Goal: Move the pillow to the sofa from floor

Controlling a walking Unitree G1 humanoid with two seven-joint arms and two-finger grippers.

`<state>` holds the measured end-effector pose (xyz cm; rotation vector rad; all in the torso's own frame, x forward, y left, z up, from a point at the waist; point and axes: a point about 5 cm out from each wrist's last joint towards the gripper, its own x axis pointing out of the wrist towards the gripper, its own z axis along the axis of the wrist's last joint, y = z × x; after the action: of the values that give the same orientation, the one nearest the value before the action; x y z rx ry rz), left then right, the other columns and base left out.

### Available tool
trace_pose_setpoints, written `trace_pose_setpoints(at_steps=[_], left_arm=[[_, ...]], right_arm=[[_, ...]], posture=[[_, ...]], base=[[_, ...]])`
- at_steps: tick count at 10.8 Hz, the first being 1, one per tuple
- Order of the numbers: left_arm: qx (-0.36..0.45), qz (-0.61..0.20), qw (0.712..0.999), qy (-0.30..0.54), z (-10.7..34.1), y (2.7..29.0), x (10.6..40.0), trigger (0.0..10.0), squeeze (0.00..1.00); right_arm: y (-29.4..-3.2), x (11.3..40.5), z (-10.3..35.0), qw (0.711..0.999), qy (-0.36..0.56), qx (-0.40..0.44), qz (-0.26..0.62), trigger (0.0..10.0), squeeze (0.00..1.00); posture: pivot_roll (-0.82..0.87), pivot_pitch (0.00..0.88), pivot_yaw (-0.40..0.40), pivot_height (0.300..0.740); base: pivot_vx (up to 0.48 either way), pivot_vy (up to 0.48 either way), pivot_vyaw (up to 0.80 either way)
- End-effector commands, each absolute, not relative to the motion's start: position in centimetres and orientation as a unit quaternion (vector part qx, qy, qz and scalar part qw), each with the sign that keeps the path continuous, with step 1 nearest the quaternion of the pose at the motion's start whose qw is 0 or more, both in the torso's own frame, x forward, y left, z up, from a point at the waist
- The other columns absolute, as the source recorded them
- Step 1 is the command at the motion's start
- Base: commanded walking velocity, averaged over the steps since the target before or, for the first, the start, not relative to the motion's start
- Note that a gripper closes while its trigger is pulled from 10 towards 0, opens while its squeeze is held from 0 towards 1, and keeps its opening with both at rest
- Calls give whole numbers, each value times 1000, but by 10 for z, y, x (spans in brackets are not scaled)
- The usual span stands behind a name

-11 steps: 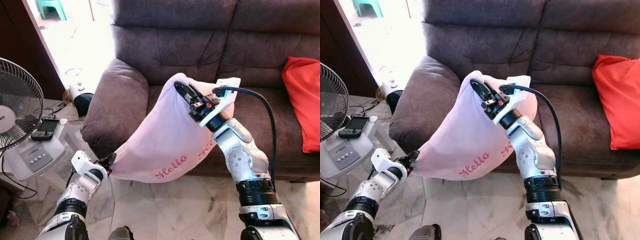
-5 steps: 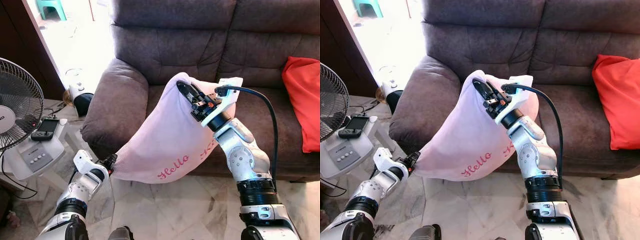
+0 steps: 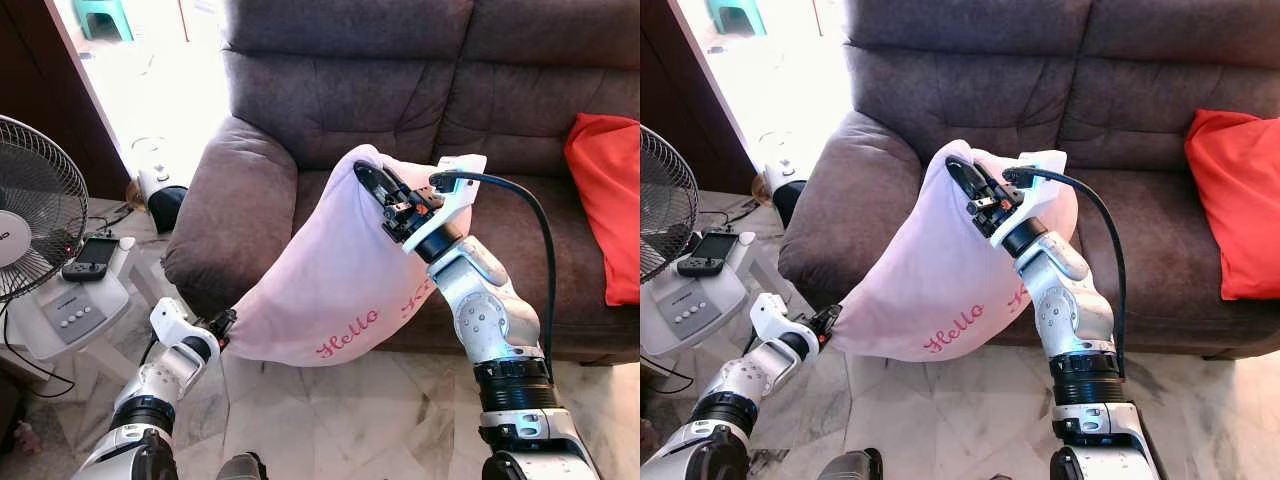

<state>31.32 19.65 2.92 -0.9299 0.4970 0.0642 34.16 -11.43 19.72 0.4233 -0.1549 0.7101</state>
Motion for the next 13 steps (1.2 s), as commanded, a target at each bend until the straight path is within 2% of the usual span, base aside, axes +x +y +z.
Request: trace_pose_setpoints(at_steps=[1,2,3,4,5,6,8,9,11,13], left_arm=[[-432,21,871,233,31,193,314,0,0],[-423,21,877,227,34,193,316,0,0],[-382,10,903,198,43,194,321,0,0],[-322,-2,935,145,61,193,329,2078,0],[-284,3,953,110,75,195,334,10000,0],[-196,-4,979,57,97,194,342,10000,0],[-112,-24,993,-34,132,185,346,10000,0],[-42,-46,992,-108,161,173,345,10000,0],[31,-74,984,-160,178,158,340,10000,0],[58,-94,977,-184,186,144,341,10000,0]], right_arm=[[-117,341,220,906,-134,203,346,10000,0],[-118,342,219,909,-132,202,340,10000,0],[-120,344,216,917,-128,191,325,10000,0],[-128,350,209,941,-113,162,275,10000,0],[-136,354,204,956,-109,142,231,10000,0],[-156,360,200,978,-109,121,134,10000,0],[-173,354,191,988,-117,79,62,10000,0],[-183,342,180,989,-123,82,10,10000,0],[-189,327,169,988,-131,69,-36,10000,0],[-195,317,159,988,-121,60,-79,10000,0]], posture=[[59,49,-55,740],[59,50,-55,740],[56,51,-56,740],[59,52,-57,740],[61,51,-59,740],[61,49,-58,740],[59,49,-58,740],[60,49,-54,740],[46,58,-43,740],[34,55,-31,740]], base=[[0,0,0],[0,0,0],[0,0,0],[0,0,0],[0,0,0],[0,0,0],[0,0,0],[0,0,0],[0,0,0],[0,0,0]])
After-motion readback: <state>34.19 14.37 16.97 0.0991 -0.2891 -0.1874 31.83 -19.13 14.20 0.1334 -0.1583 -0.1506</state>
